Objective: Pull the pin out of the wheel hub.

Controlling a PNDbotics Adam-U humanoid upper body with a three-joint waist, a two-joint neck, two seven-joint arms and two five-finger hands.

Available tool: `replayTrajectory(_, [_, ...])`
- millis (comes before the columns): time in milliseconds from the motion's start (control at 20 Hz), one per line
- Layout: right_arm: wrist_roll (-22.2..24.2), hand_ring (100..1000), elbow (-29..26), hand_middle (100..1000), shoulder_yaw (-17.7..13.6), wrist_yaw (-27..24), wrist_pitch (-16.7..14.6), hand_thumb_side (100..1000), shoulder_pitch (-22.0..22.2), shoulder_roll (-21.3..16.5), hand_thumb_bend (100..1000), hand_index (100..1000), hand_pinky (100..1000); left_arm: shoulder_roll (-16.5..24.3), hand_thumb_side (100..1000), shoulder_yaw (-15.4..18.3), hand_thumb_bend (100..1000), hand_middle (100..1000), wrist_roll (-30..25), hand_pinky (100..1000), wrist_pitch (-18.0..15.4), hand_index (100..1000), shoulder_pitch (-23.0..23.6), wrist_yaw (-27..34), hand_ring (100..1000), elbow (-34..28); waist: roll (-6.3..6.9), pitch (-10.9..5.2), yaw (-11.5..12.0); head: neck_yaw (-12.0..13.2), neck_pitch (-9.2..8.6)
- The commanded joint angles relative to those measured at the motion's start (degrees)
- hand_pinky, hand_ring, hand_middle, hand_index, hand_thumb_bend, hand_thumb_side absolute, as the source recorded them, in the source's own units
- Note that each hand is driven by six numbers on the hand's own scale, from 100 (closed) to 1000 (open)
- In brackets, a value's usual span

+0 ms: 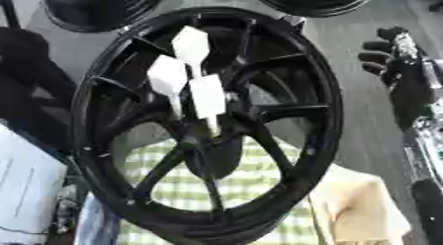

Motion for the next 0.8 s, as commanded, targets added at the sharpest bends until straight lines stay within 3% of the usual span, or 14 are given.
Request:
replayTrajectory(50, [0.1, 767, -0.7, 707, -0.2, 0.2, 0.0, 822, -0.3, -1.0, 100, 856, 840, 1.0, 800, 0.3, 256, 772, -0.1, 755, 0.0, 764, -0.6, 0.2, 661, -0.9, -0.01, -1.29, -0.1, 0.0, -0.69])
replayTrajectory(450, [-0.8, 768, -1.1, 709, -0.9, 0.1, -0.4, 819, -0.2, -1.3, 100, 858, 841, 1.2, 789, 0.7, 257, 775, -0.1, 756, -0.2, 775, -2.1, -0.2, 663, -1.4, 0.03, -0.64, -1.0, -2.4, -0.47])
replayTrajectory(650, [-1.5, 768, -1.2, 709, -1.4, 0.0, -0.6, 820, 0.1, -1.4, 100, 857, 841, 3.2, 767, 0.4, 246, 788, -0.7, 758, -0.1, 789, -3.6, -0.8, 667, -1.9, -0.06, -0.43, -1.2, -3.3, -0.47])
replayTrajectory(800, [-1.7, 768, -1.2, 709, -1.7, 0.3, -0.7, 820, 0.7, -1.7, 100, 856, 841, 7.1, 732, -1.4, 239, 793, -2.7, 759, 0.3, 792, -7.1, -2.6, 670, -3.5, 0.15, -0.6, -1.3, -3.5, -0.1])
